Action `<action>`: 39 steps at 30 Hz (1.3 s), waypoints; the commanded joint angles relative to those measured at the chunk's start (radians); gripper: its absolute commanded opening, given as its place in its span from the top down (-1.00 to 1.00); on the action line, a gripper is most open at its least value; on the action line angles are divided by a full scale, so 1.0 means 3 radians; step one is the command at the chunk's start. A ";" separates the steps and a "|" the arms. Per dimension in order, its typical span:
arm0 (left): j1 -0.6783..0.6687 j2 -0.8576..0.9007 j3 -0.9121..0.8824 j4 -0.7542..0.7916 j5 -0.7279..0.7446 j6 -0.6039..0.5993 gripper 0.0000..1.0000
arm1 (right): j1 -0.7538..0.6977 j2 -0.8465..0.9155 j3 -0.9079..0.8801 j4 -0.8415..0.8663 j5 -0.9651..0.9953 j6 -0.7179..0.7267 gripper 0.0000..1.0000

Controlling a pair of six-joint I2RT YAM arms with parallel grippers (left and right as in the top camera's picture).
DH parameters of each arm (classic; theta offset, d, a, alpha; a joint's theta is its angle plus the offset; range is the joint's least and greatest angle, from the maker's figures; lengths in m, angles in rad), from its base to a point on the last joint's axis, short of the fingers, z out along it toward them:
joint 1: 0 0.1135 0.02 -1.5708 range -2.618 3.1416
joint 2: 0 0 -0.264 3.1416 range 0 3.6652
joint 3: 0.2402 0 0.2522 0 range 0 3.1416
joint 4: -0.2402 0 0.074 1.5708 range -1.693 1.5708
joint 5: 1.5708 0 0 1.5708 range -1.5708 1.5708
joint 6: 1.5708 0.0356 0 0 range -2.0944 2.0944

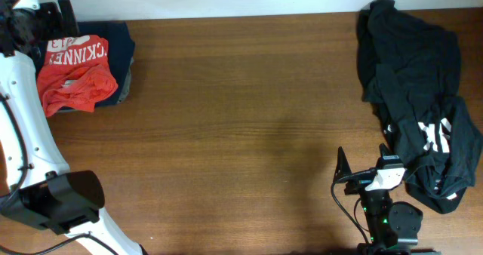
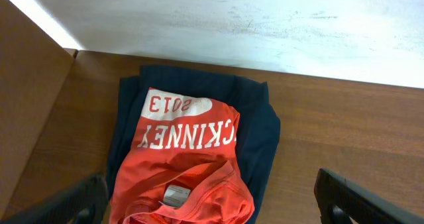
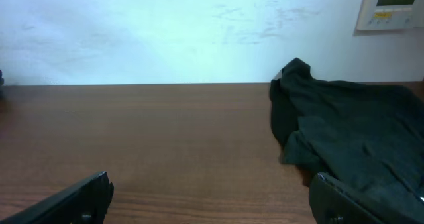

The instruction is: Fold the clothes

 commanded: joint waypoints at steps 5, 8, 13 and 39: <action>-0.0010 -0.0174 -0.0006 -0.0018 0.0037 -0.0029 -0.98 | 0.0005 -0.0025 -0.0028 -0.0005 0.0041 0.0036 -0.97; -0.0010 -0.0420 -0.0006 -0.0080 0.0037 -0.0031 -0.98 | 0.0005 -0.0025 -0.0028 -0.0005 0.0041 0.0036 -0.98; -0.0013 -0.0862 -0.0006 -0.0107 0.0037 -0.0031 -0.98 | 0.0005 -0.0025 -0.0028 -0.0005 0.0041 0.0036 -0.97; -0.0462 -0.4479 -0.4637 0.2252 0.0398 -0.0734 -0.98 | 0.0005 -0.0025 -0.0028 -0.0006 0.0041 0.0037 -0.97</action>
